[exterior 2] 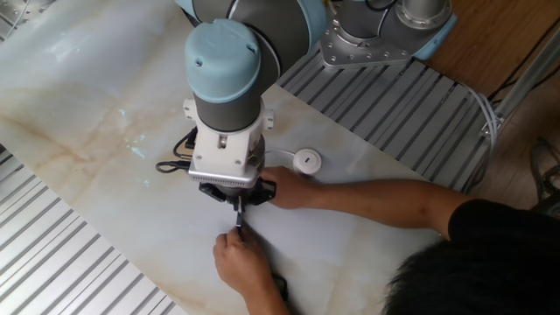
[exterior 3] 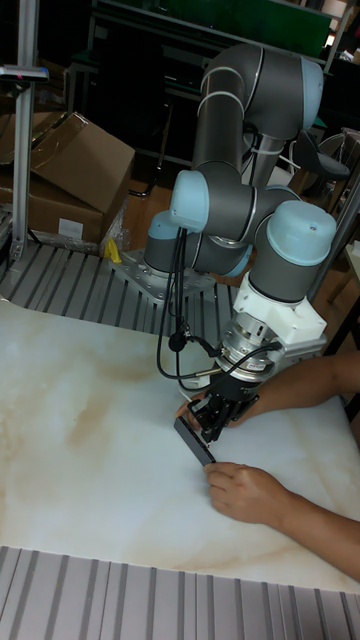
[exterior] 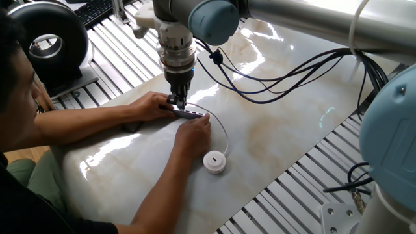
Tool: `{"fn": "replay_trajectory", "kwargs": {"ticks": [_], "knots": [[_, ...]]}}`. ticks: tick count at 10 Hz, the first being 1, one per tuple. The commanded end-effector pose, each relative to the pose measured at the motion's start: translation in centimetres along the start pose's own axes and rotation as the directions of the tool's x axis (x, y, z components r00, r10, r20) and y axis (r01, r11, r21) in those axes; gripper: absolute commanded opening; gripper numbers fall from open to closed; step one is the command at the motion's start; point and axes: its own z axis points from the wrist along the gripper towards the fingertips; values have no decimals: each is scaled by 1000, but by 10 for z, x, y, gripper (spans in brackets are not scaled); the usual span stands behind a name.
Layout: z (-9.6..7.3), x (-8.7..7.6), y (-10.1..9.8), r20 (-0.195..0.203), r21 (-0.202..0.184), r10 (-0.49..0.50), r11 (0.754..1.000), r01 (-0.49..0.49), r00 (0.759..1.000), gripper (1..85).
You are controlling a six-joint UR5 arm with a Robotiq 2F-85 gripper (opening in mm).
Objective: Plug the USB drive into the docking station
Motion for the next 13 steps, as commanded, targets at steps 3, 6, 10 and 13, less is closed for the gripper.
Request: {"fn": "replay_trajectory", "kwargs": {"ticks": [3,6,10,13], "knots": [[1,-5,0,13,-6,11,1000,-11,1000,13],[3,-4,-2,12,-1,11,1000,-11,1000,13],[0,-2,-1,8,0,14,1000,-14,1000,13],[-4,0,2,3,-10,28,1000,-28,1000,13]]}}
